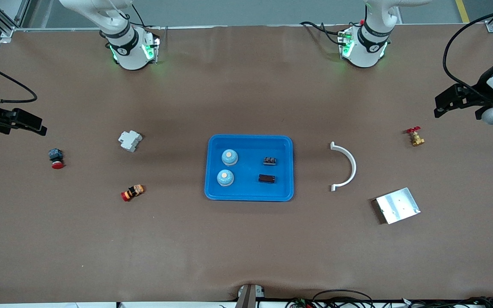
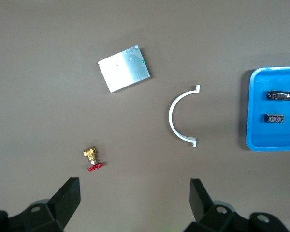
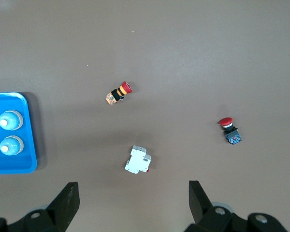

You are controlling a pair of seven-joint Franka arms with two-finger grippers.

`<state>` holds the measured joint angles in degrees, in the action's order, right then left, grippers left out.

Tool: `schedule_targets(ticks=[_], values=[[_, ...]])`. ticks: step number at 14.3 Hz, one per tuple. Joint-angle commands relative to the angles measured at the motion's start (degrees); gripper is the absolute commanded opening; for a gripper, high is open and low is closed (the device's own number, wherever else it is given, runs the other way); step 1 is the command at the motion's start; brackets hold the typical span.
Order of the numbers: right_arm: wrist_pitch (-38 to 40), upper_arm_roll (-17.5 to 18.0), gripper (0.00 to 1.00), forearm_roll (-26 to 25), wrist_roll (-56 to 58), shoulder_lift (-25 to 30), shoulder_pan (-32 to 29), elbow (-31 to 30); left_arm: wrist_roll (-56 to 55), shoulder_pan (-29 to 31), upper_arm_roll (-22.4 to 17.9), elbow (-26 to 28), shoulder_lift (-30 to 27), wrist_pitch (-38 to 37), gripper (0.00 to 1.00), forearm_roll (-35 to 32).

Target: Place electrolytic capacitor and blue bell in tray

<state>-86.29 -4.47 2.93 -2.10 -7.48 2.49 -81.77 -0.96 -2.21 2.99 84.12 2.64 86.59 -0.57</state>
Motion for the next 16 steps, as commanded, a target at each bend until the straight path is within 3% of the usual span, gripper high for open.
schedule_targets(ticks=[1,16], values=[[0.42,0.25,1.0,0.67,-0.36,0.01,-0.64,0.29,2.01,-0.69,0.0,0.08,-0.7,0.16,1.0,-2.13],[0.24,0.25,1.0,0.67,-0.54,0.01,-0.55,0.38,1.93,-0.78,1.05,0.17,-0.7,1.04,1.0,-3.2]])
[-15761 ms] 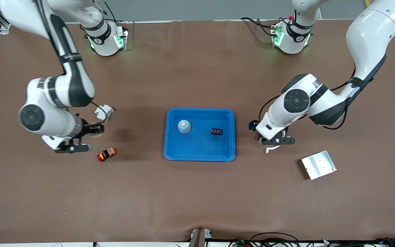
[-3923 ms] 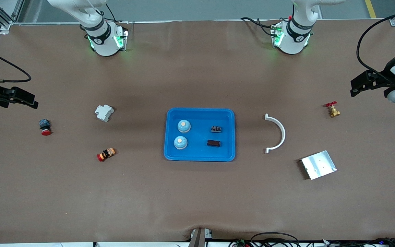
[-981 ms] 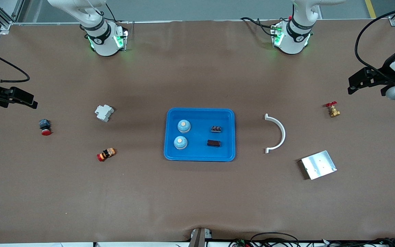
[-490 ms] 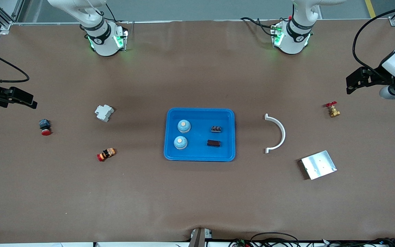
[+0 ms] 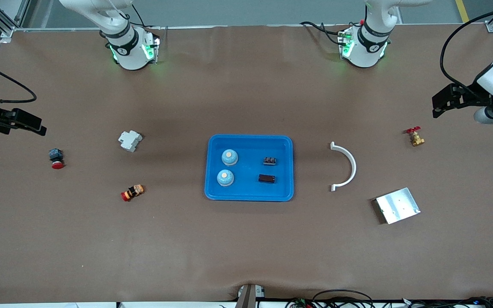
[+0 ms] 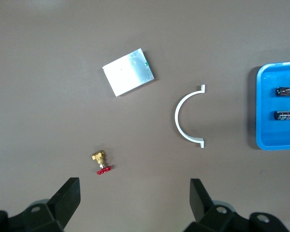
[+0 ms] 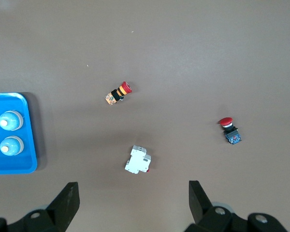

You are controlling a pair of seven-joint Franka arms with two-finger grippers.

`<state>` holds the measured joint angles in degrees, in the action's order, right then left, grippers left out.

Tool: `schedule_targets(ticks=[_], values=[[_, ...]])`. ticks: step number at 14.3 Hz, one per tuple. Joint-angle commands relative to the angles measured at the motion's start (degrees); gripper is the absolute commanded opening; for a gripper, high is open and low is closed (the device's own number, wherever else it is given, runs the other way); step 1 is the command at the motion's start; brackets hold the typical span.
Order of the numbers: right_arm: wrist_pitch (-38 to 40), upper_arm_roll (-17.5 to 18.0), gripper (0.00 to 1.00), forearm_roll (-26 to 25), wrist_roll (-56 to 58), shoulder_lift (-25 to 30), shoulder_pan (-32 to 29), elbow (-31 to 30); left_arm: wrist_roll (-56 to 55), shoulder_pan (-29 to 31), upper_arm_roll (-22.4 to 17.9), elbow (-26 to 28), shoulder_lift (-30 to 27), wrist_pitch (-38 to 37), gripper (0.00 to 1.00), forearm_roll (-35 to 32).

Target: Place electrolytic capacitor and blue bell in tray

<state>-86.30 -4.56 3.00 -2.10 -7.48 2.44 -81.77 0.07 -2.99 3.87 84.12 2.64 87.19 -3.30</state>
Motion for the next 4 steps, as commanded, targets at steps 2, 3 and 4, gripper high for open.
schedule_targets(ticks=[2,3,4], values=[[0.34,0.34,1.0,0.6,-0.54,0.01,-0.59,0.47,0.9,0.0,0.17,0.26,-0.7,0.44,1.0,-0.39],[0.25,0.34,1.0,0.6,-0.54,0.01,-0.59,0.47,0.9,0.0,0.17,0.26,-0.7,0.44,1.0,-0.48],[0.25,0.26,1.0,0.6,-0.54,0.01,-0.51,0.47,0.37,-0.08,0.17,0.26,-0.7,0.44,1.0,-0.48]])
